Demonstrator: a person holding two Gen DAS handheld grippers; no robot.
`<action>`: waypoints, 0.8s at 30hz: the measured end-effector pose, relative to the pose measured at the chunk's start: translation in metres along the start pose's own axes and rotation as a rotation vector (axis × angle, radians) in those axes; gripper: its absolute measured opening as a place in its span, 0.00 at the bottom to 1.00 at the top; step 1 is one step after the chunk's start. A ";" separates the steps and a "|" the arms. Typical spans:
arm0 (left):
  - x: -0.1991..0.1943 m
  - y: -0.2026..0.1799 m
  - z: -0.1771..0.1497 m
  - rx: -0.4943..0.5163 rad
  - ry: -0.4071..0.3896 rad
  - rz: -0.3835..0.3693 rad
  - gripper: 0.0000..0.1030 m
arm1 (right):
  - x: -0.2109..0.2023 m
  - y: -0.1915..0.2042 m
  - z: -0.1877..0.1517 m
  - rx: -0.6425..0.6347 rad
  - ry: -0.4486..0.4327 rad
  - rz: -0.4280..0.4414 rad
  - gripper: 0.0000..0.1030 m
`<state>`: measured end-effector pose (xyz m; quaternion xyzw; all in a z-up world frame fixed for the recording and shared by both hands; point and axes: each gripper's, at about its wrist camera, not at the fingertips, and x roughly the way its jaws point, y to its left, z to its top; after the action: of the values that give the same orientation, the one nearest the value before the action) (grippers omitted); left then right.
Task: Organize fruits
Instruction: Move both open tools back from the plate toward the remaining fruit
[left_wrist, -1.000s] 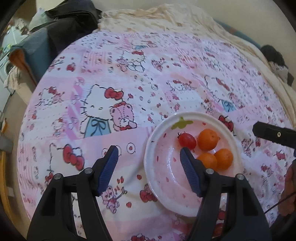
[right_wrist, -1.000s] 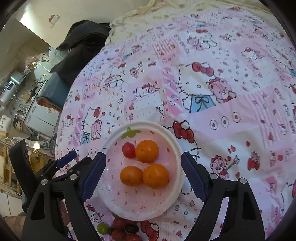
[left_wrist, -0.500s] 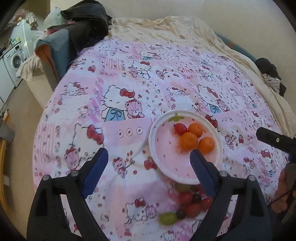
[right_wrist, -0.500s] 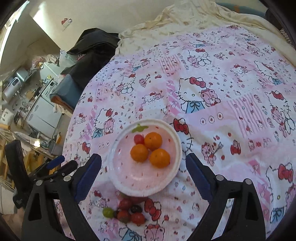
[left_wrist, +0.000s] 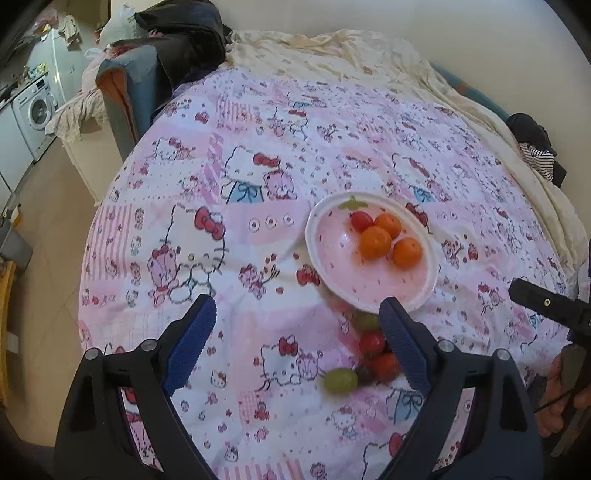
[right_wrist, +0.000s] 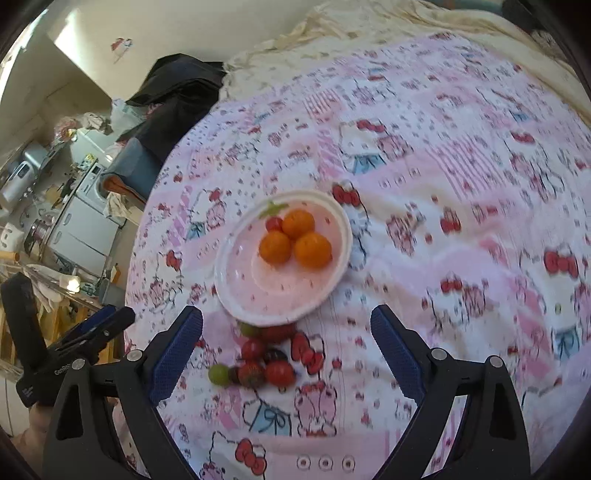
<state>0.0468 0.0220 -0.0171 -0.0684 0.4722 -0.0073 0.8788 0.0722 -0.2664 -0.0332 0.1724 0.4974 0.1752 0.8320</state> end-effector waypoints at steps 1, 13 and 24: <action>0.001 0.001 -0.002 -0.003 0.008 0.001 0.85 | 0.001 -0.002 -0.004 0.015 0.008 -0.001 0.92; 0.048 -0.008 -0.041 0.041 0.241 -0.047 0.74 | 0.016 -0.019 -0.018 0.113 0.075 -0.016 0.92; 0.091 -0.053 -0.069 0.301 0.437 -0.111 0.54 | 0.029 -0.021 -0.014 0.125 0.108 -0.004 0.92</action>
<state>0.0425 -0.0454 -0.1231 0.0405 0.6397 -0.1400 0.7547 0.0757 -0.2701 -0.0716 0.2134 0.5519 0.1509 0.7919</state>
